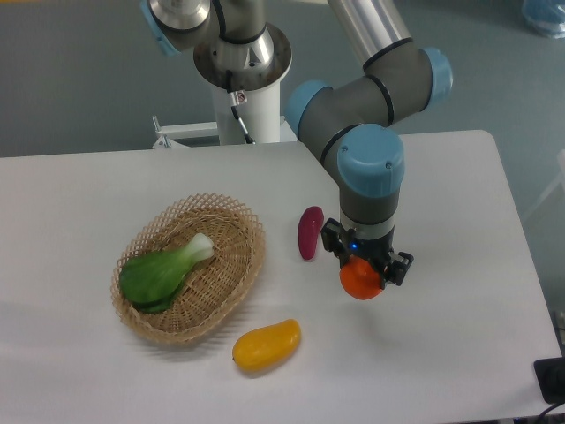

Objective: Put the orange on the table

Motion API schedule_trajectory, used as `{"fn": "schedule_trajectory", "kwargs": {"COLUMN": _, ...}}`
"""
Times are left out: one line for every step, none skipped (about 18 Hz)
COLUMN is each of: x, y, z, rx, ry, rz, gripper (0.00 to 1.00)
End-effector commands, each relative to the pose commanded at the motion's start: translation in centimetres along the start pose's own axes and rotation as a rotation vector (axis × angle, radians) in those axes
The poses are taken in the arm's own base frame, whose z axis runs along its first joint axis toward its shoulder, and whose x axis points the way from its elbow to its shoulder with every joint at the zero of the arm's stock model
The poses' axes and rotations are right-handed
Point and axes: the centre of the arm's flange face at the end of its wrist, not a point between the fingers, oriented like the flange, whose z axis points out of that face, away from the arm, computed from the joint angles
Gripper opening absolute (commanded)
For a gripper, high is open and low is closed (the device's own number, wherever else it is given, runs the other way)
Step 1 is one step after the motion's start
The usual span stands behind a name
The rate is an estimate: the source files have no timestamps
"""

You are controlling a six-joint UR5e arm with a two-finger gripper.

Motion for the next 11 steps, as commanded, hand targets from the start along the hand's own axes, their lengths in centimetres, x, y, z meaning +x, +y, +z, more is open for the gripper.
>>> {"fn": "schedule_trajectory", "kwargs": {"x": 0.0, "y": 0.0, "z": 0.0, "rx": 0.0, "ry": 0.0, "rz": -0.002, "gripper": 0.62}}
{"fn": "schedule_trajectory", "kwargs": {"x": -0.06, "y": 0.08, "z": 0.01, "rx": 0.0, "ry": 0.0, "rz": -0.003, "gripper": 0.62}}
{"fn": "schedule_trajectory", "kwargs": {"x": 0.0, "y": 0.0, "z": 0.0, "rx": 0.0, "ry": 0.0, "rz": 0.0, "gripper": 0.62}}
{"fn": "schedule_trajectory", "kwargs": {"x": -0.11, "y": 0.05, "z": 0.04, "rx": 0.0, "ry": 0.0, "rz": -0.001, "gripper": 0.63}}
{"fn": "schedule_trajectory", "kwargs": {"x": -0.1, "y": 0.05, "z": 0.16, "rx": -0.002, "ry": 0.003, "rz": -0.001, "gripper": 0.63}}
{"fn": "schedule_trajectory", "kwargs": {"x": -0.37, "y": -0.08, "z": -0.04, "rx": 0.001, "ry": -0.003, "rz": -0.005, "gripper": 0.63}}
{"fn": "schedule_trajectory", "kwargs": {"x": -0.45, "y": -0.1, "z": -0.06, "rx": 0.0, "ry": -0.003, "rz": -0.005, "gripper": 0.63}}
{"fn": "schedule_trajectory", "kwargs": {"x": -0.47, "y": -0.14, "z": 0.12, "rx": 0.0, "ry": -0.001, "rz": -0.006, "gripper": 0.63}}
{"fn": "schedule_trajectory", "kwargs": {"x": -0.47, "y": -0.14, "z": 0.12, "rx": 0.0, "ry": -0.001, "rz": -0.008, "gripper": 0.62}}
{"fn": "schedule_trajectory", "kwargs": {"x": -0.6, "y": 0.11, "z": 0.23, "rx": 0.0, "ry": 0.002, "rz": -0.012, "gripper": 0.62}}
{"fn": "schedule_trajectory", "kwargs": {"x": -0.54, "y": 0.22, "z": 0.42, "rx": 0.0, "ry": 0.005, "rz": -0.02, "gripper": 0.62}}
